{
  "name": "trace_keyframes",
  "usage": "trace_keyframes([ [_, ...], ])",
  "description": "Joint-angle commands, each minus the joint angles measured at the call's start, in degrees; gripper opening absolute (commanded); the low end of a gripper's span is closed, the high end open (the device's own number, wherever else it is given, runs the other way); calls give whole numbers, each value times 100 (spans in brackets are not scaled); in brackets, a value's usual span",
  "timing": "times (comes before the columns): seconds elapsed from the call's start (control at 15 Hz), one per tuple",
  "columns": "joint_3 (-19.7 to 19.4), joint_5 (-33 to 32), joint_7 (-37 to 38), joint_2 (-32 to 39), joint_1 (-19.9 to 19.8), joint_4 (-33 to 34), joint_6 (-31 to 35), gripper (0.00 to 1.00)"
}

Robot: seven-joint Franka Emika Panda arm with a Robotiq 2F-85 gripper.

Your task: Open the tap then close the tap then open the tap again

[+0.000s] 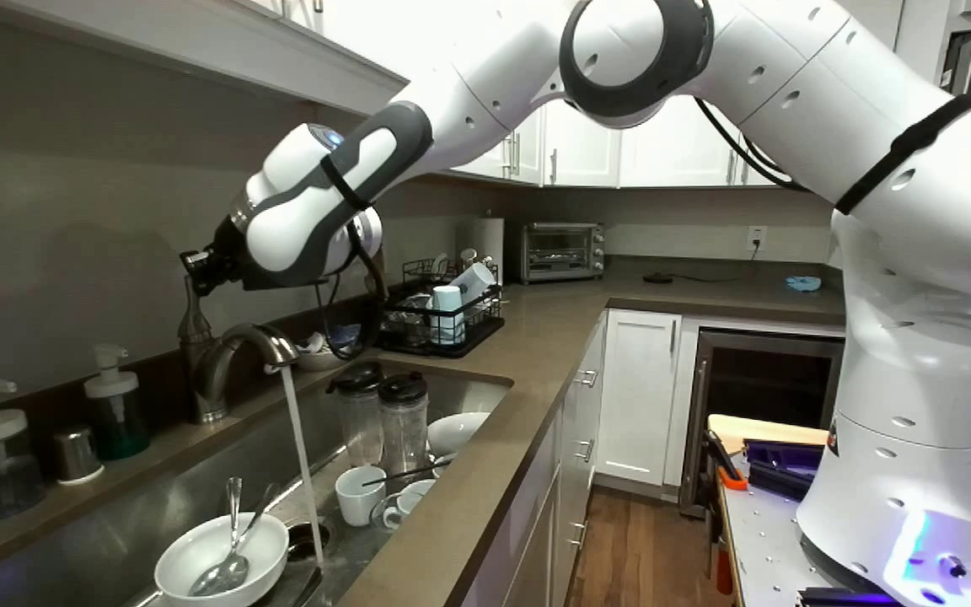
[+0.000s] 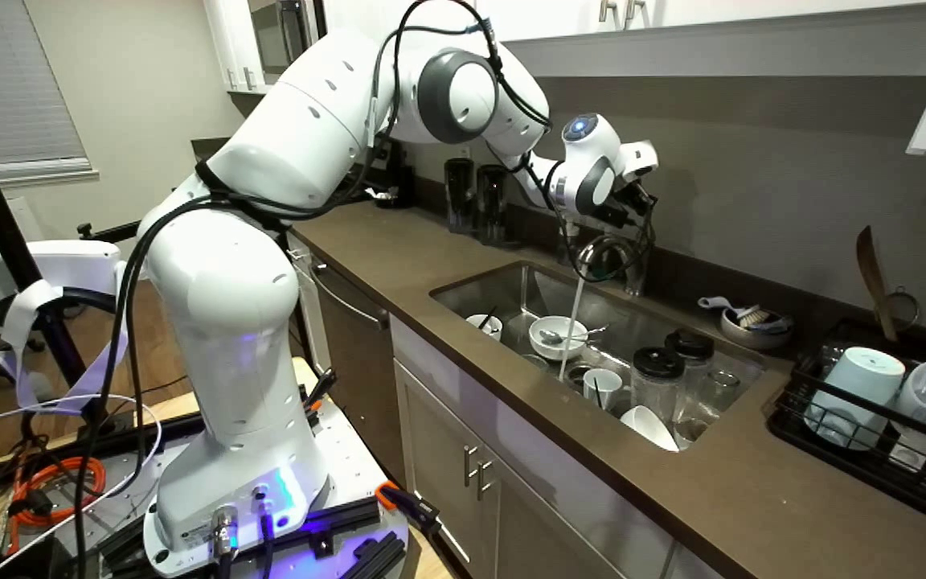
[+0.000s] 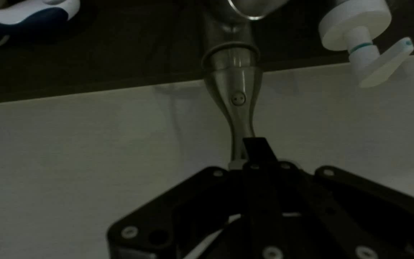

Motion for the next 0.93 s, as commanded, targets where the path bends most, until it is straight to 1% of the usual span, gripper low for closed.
trace_keyframes([
  [0.0,-805,92,486,98,540,118,453,0],
  [0.07,-989,93,591,63,681,-4,494,0],
  [0.27,-1309,120,812,-77,961,-345,595,0],
  [0.33,-1245,104,812,-159,940,-464,590,0],
  [0.47,-1259,105,887,-254,970,-612,601,0],
  [0.53,-1111,75,863,-353,882,-704,557,0],
  [0.73,-1060,38,839,-514,815,-780,415,0],
  [0.87,-1213,56,880,-573,897,-813,421,0],
])
